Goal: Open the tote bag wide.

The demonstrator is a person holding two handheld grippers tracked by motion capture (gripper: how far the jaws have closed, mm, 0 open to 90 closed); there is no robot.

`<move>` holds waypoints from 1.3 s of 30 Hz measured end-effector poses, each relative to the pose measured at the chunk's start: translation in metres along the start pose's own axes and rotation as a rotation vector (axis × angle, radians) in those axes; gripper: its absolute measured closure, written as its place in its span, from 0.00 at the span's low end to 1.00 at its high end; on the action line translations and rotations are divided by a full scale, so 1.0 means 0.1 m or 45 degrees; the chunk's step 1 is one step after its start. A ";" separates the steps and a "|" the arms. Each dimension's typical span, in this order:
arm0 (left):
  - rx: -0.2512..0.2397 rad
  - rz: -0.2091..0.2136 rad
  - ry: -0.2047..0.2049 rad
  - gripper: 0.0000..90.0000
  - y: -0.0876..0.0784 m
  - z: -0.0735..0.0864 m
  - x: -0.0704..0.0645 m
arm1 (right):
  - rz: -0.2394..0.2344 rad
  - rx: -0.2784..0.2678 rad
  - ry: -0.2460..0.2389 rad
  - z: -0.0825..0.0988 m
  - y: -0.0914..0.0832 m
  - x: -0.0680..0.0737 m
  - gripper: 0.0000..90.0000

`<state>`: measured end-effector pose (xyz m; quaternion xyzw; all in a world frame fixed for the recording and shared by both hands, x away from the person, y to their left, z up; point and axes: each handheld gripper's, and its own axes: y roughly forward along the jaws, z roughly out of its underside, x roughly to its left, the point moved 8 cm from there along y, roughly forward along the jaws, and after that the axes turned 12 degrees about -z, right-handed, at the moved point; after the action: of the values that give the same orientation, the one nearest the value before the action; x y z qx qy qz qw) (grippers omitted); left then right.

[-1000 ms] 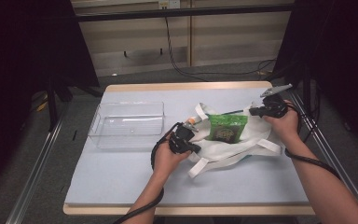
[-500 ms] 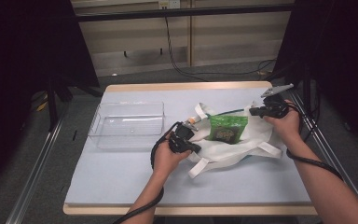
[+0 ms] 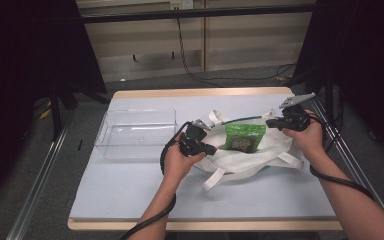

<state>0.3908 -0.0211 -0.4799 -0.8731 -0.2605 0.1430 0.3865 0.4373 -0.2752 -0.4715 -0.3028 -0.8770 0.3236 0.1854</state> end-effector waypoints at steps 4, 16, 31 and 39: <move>0.003 -0.017 0.001 0.93 0.00 -0.06 0.03 | -0.011 -0.010 0.009 0.02 -0.01 0.06 1.00; 0.015 -0.049 -0.002 0.95 -0.05 -0.21 0.13 | -0.052 -0.029 -0.001 0.12 -0.11 0.21 1.00; 0.063 -0.078 -0.011 0.99 0.04 -0.30 0.31 | -0.096 -0.035 -0.002 0.26 -0.11 0.36 1.00; 0.057 -0.074 -0.030 1.00 0.08 -0.30 0.36 | -0.103 -0.029 -0.007 0.31 -0.13 0.41 1.00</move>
<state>0.4370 -0.0232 -0.4672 -0.8546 -0.2871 0.1475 0.4068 0.3854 -0.2702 -0.4796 -0.2684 -0.8927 0.3067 0.1923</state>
